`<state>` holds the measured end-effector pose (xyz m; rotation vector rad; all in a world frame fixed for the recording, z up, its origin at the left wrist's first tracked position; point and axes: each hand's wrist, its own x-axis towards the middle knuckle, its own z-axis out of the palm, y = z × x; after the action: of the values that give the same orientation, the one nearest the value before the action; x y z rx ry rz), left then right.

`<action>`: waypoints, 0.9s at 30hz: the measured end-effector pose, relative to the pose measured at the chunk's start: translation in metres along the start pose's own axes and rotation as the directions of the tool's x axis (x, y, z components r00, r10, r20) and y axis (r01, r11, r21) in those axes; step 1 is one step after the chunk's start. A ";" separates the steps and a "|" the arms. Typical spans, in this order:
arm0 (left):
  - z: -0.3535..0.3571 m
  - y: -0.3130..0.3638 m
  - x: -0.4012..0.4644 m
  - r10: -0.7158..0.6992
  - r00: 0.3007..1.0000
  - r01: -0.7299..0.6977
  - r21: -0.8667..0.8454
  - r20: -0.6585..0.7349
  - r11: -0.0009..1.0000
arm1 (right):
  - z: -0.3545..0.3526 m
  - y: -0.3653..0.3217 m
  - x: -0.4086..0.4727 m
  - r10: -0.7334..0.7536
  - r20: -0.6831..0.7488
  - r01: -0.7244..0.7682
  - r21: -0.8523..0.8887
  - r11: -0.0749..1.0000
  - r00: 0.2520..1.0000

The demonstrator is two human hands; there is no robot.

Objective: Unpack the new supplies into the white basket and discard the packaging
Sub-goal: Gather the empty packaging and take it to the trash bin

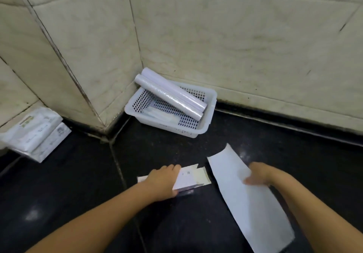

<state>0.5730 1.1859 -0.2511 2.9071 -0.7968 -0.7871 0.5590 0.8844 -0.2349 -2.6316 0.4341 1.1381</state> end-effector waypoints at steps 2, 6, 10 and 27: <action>-0.006 -0.001 -0.011 -0.057 0.997 0.062 -0.118 0.047 0.991 | 0.003 0.002 -0.022 0.017 -0.027 -0.014 0.100 0.995 1.000; -0.027 0.003 -0.042 -0.048 0.999 0.051 -0.342 0.016 0.938 | 0.012 0.025 -0.084 -0.033 -0.181 0.101 0.383 0.918 0.983; -0.047 0.043 -0.071 -0.026 0.993 -0.020 -0.387 -0.113 0.922 | 0.046 0.064 -0.156 0.072 -0.457 0.338 0.745 0.574 0.886; 0.064 0.541 -0.175 0.703 0.701 -0.637 -0.335 0.123 0.694 | 0.367 0.374 -0.493 0.858 -0.341 0.302 0.925 0.232 0.385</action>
<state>0.1577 0.8071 -0.1418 2.0270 -1.5194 -1.0446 -0.1420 0.7454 -0.1542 -1.5862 1.4559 -0.6933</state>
